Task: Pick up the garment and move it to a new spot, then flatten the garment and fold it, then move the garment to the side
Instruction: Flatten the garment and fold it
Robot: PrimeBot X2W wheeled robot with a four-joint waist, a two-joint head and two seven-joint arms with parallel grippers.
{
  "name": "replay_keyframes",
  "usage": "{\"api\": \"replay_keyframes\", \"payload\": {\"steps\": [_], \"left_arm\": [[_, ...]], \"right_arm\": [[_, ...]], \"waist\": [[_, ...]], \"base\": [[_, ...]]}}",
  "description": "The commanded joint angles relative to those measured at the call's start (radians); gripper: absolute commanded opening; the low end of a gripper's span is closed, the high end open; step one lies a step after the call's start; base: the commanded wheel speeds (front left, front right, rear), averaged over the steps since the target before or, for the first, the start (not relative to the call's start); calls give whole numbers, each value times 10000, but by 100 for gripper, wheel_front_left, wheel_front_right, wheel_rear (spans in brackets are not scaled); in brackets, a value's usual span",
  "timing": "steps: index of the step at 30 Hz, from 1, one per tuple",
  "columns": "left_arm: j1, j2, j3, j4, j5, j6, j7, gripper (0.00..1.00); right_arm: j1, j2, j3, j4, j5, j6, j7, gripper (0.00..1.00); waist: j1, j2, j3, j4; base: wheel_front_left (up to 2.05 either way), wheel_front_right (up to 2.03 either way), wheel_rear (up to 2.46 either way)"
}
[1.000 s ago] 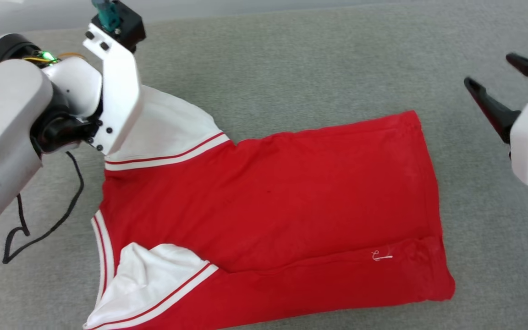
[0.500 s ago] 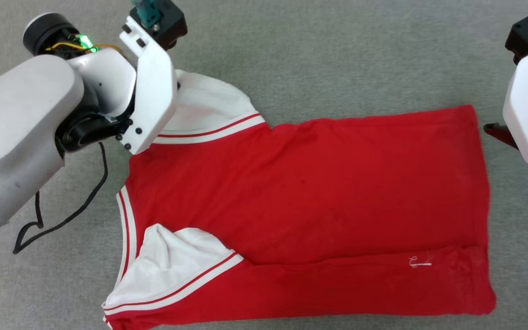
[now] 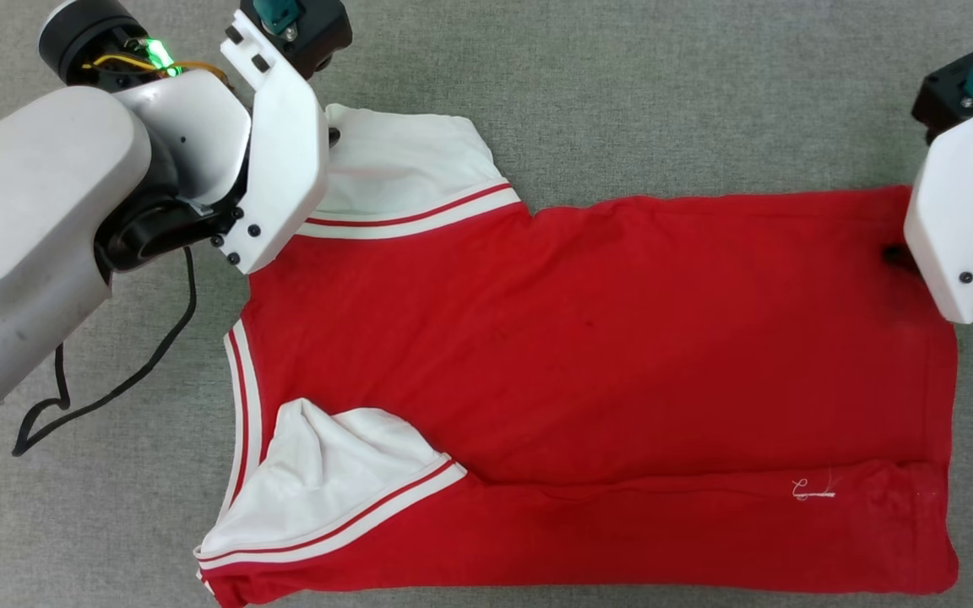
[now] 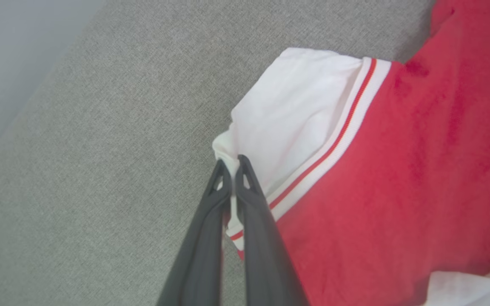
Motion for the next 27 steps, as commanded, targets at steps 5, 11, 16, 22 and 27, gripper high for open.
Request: {"api": "replay_keyframes", "payload": {"steps": [5, 11, 16, 22, 27], "left_arm": [[349, -37, -27, 227, -124, -5, -251, 0], [988, 163, -33, 278, -293, -5, -707, 0], [1674, 567, -37, -146, -434, -5, -953, 0], [2567, 1210, -39, -889, -490, -5, -921, 0], [3660, 1798, -41, -1626, -518, 68, -725, 0]], "right_arm": [[324, 245, 290, 121, 196, -4, -854, 0], [613, 146, 384, -67, 519, -4, -2045, 0], [1404, -213, 497, -500, 921, -4, -2839, 0], [2463, -633, 472, -942, 1224, -4, -3384, 0], [3628, -939, 358, -1319, 1453, -4, -3753, 0]], "waist": [[0, 0, -516, -160], [0, 0, -1673, -261], [0, 0, -2620, -260], [0, 0, -3399, -269], [0, 0, -4005, -215]], "base": [[0, 0, 0], [0, 0, 0], [0, 0, 0], [0, 0, 0], [0, 0, 0]]}}
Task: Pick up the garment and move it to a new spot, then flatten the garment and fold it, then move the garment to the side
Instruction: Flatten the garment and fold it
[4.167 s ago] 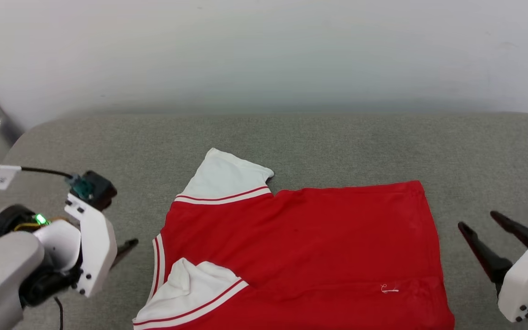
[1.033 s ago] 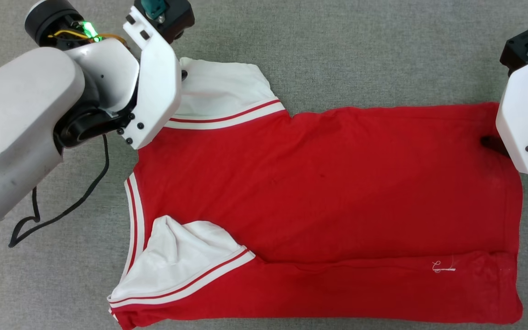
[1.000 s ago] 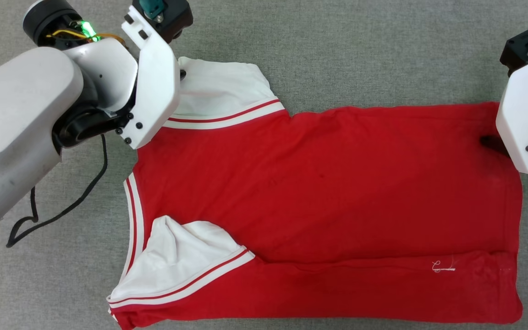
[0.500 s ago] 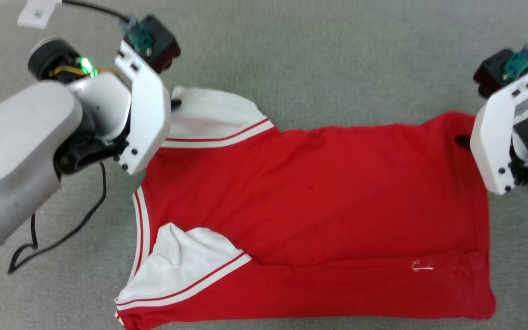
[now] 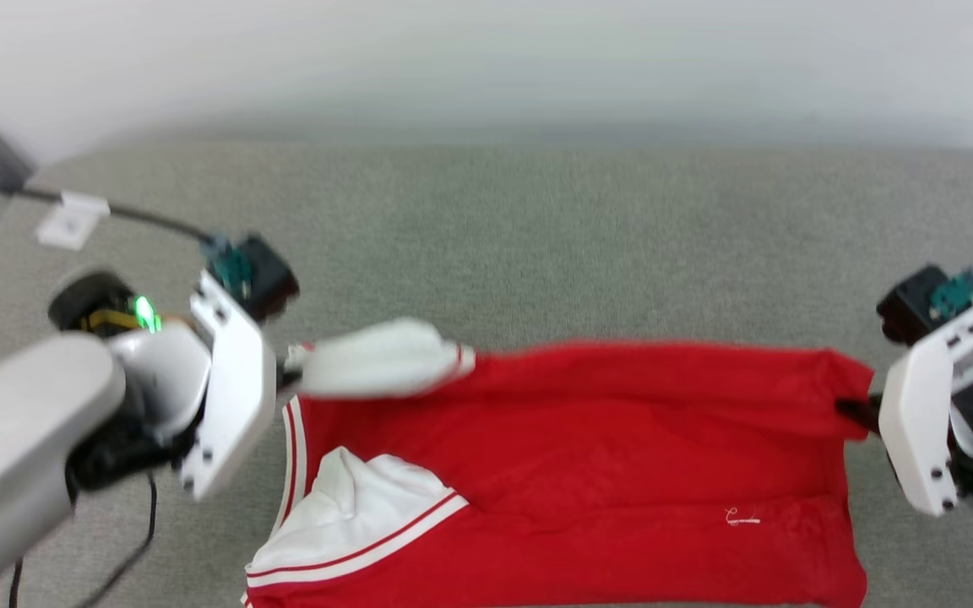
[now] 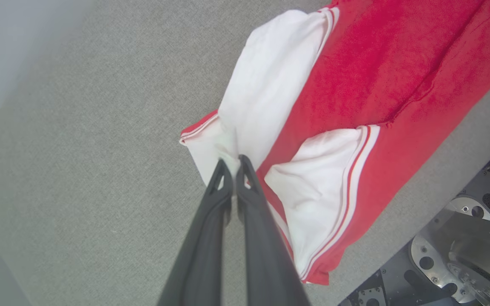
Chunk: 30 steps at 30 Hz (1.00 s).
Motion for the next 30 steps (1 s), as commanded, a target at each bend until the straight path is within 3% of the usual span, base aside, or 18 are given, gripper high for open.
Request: {"api": "replay_keyframes", "payload": {"steps": [1, 11, 25, 26, 27, 28, 30], "left_arm": [[367, 92, 6, -158, 0, 57, 69, 0], [2736, 542, 16, -1020, -38, 586, 14, 0], [4063, -443, 21, 777, 70, 385, -662, 0], [4103, -482, 21, 847, 54, 389, -725, 8], [4116, -498, 27, 883, 94, 405, -822, 100], [4110, -502, 67, 869, 163, 443, -967, 100], [4145, -421, 207, 681, 243, 525, -1359, 100]], "right_arm": [[280, -96, -55, -103, 97, -4, -103, 0], [1946, -358, -375, -570, 193, -4, -375, 0], [2141, 277, 245, 457, -276, -6, -843, 0], [2132, 297, 242, 497, -235, -6, -954, 0], [2141, 286, 227, 487, -232, -4, -1092, 41], [2182, 259, 166, 459, -191, -4, -1232, 100], [2319, 161, -29, 286, -147, -4, -1589, 100]], "waist": [[1, -1, -332, 45], [1, -1, -383, 91], [1, -1, 402, -10], [1, -1, 345, -8], [1, -1, 263, -5], [1, -1, 168, 7], [1, -1, -60, 36]], "base": [[0, 0, 0], [0, 0, 0], [0, 0, 0], [0, 0, 0], [0, 0, 0], [0, 0, 0], [0, 0, 0]]}}
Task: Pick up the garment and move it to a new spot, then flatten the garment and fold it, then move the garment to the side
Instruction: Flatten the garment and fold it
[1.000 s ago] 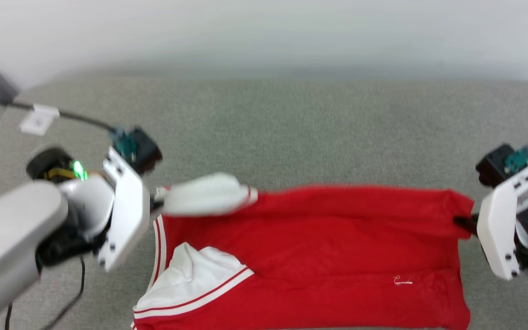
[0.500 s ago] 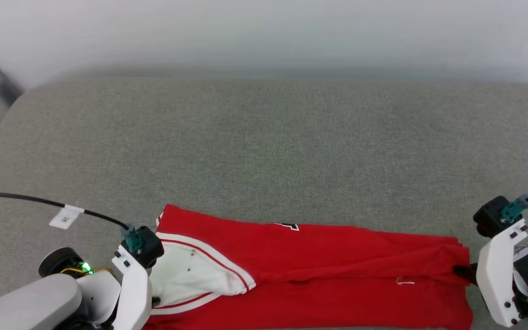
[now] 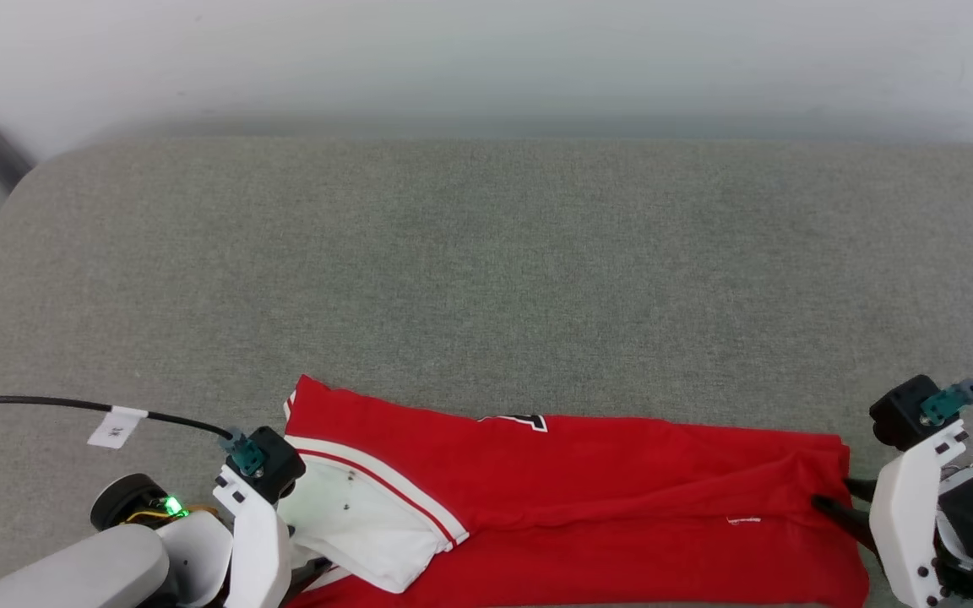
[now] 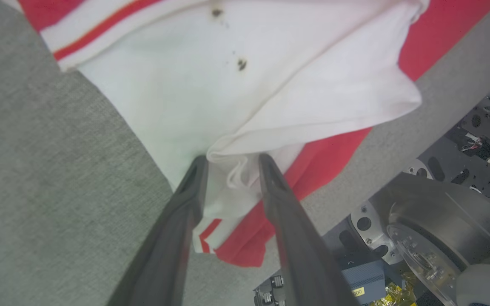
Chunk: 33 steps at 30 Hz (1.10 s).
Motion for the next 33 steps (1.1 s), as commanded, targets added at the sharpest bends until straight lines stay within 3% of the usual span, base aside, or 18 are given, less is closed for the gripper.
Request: {"api": "replay_keyframes", "payload": {"steps": [1, 3, 10, 15, 21, 26, 33], "left_arm": [[177, 86, 154, -197, 131, 139, -385, 100], [259, 237, 355, -523, 276, 379, -986, 100], [870, 665, 1353, -1594, 1260, 2203, -4122, 100], [1472, 400, 1914, -1542, 1784, 3636, -6178, 100], [2326, -369, 2892, -1341, 2329, 5270, -7010, 100], [3236, -1281, 4506, -1399, 3516, 5627, -7041, 100], [4432, -2680, 6813, -1316, 5266, 5159, -7038, 100]], "right_arm": [[267, -123, -186, -187, 24, -4, -287, 100], [536, -230, -563, -470, 107, -4, -655, 100], [2197, -105, -3077, -1467, -27, -4, -1710, 100], [3242, 651, -4962, -1374, -189, -4, -1933, 100], [3854, 1779, -6599, -853, 199, -4, -1664, 100], [3550, 2574, -7104, -438, 547, -4, -1187, 100], [3068, 3443, -6924, 348, 699, -4, -433, 100]], "waist": [[0, 0, -304, 52], [0, 0, -560, 102], [0, 0, -1095, 252], [0, 0, -1120, 339], [0, 0, -966, 476], [0, 0, -714, 629], [0, 0, -378, 902]], "base": [[0, 0, 0], [0, 0, 0], [0, 0, 0], [0, 0, 0], [0, 0, 0], [0, 0, 0], [0, 0, 0]]}}
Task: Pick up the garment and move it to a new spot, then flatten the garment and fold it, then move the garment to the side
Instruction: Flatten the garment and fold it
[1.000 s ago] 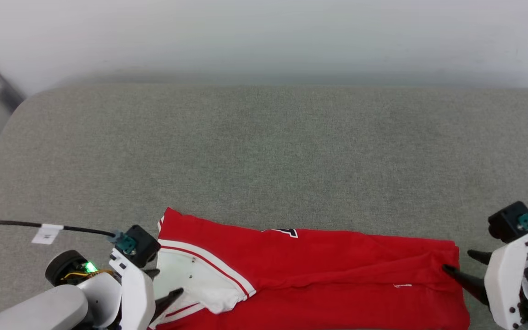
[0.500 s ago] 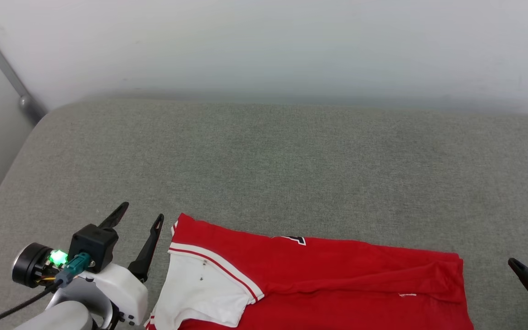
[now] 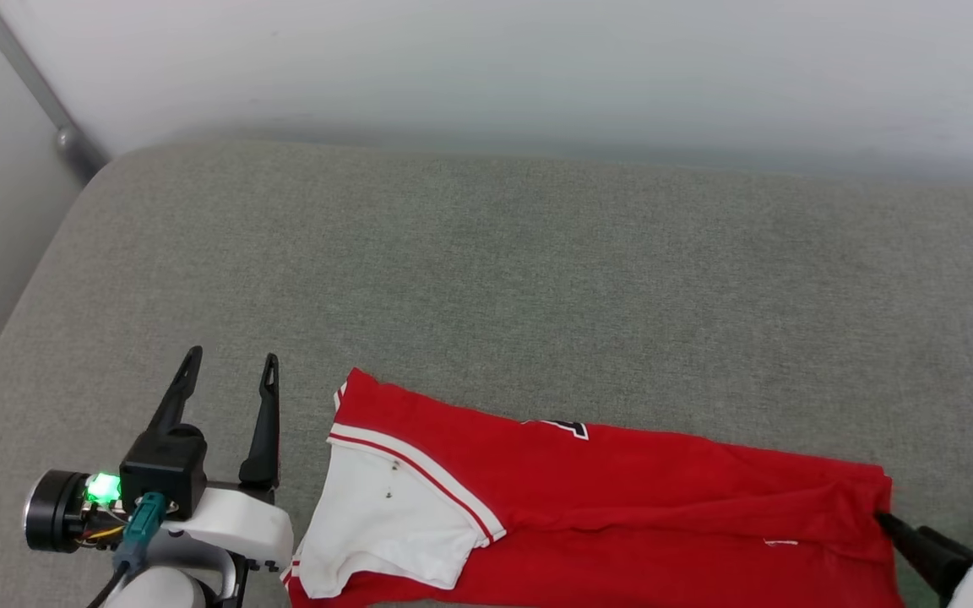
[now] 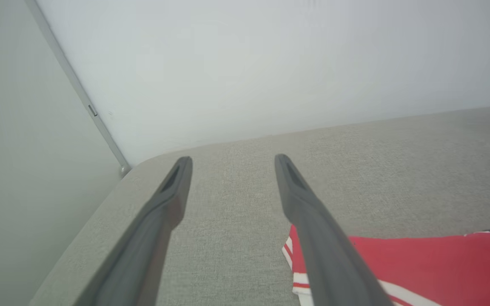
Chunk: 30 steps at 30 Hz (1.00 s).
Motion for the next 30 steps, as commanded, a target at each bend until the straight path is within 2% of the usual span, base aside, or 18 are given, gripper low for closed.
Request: {"api": "replay_keyframes", "payload": {"steps": [1, 7, 9, 16, 18, 19, 20, 30], "left_arm": [[312, -361, 484, 43, 465, -183, -42, 100], [1009, -1542, 2137, 30, 1814, -763, -41, 100], [1092, -1704, 2379, 18, 1995, -866, -38, 100], [1818, -2837, 3870, -109, 3184, -1612, -34, 100], [2014, -3170, 4202, -154, 3478, -1770, -34, 100], [2105, -3302, 4365, -179, 3625, -1860, -35, 100], [2184, -3439, 4502, -223, 3762, -1928, -35, 100], [2946, -4277, 5408, -490, 4696, -2721, -35, 100]], "right_arm": [[-183, 221, 169, 120, 91, -4, 209, 100], [-90, 571, 903, 524, 236, -6, 852, 100], [-47, 596, 1087, 593, 286, -6, 948, 100], [-76, 751, 2290, 1074, 610, -6, 1184, 100], [-95, 718, 2517, 1146, 703, -6, 1097, 41], [-125, 685, 2581, 1163, 753, -6, 1010, 17], [-158, 642, 2627, 1178, 789, -6, 908, 0], [-714, -565, 2098, 1096, 1159, -9, 6, 0]], "waist": [[-1, -1, 138, 138], [-1, -1, 322, 322], [-1, -1, 340, 340], [-1, -1, 358, 319], [-1, -1, 297, 300], [-1, -1, 260, 292], [-1, -1, 225, 284], [-1, -1, -224, -21]], "base": [[0, 0, 0], [0, 0, 0], [0, 0, 0], [0, 0, 0], [0, 0, 0], [0, 0, 0], [0, 0, 0], [0, 0, 0]]}}
